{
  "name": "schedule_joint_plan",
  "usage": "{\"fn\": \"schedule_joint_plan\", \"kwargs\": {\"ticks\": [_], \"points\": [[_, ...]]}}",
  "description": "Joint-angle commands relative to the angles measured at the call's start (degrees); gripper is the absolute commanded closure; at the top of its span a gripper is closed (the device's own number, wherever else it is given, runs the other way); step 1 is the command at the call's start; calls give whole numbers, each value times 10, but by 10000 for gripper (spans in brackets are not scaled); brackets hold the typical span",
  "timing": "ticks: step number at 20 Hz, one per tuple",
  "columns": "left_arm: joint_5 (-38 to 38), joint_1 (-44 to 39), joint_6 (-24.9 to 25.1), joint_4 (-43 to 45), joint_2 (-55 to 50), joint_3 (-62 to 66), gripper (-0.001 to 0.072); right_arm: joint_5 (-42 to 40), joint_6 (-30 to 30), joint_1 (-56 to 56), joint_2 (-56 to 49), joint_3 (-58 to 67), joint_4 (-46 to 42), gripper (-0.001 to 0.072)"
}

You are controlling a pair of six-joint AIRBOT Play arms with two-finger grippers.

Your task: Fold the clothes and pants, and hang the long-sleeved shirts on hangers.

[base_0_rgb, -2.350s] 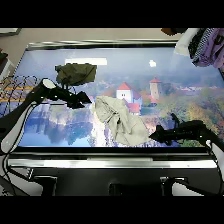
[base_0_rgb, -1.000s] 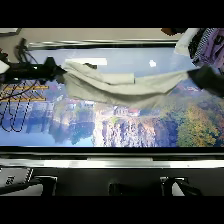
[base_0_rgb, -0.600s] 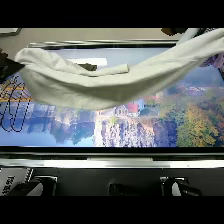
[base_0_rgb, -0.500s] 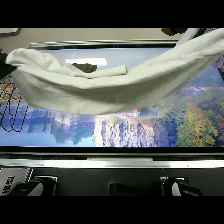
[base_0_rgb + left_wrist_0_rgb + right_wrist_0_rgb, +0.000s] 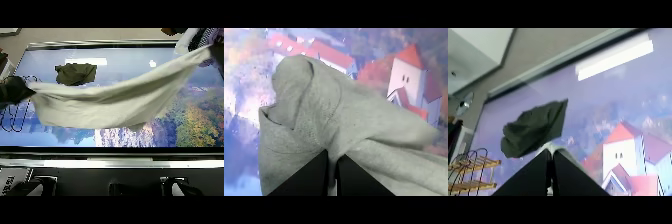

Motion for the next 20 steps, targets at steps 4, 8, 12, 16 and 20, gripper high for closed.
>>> {"fn": "schedule_joint_plan", "kwargs": {"ticks": [4, 8, 12, 16, 20], "points": [[116, -68, -2, 2, -195, -91, 684, 125, -45, 117, -303, -11, -24, 679], [118, -72, -2, -5, -294, -92, 684, 266, 8, 158, -396, -11, -18, 679], [126, -72, -2, -4, -331, -92, 683, 336, 6, 172, -416, -11, -20, 679], [126, -72, 0, -4, -335, -92, 683, 289, 6, 167, -412, -11, -31, 679], [108, -59, 21, 10, -321, -91, 202, 186, 6, 167, -395, -11, -95, 679]]}}
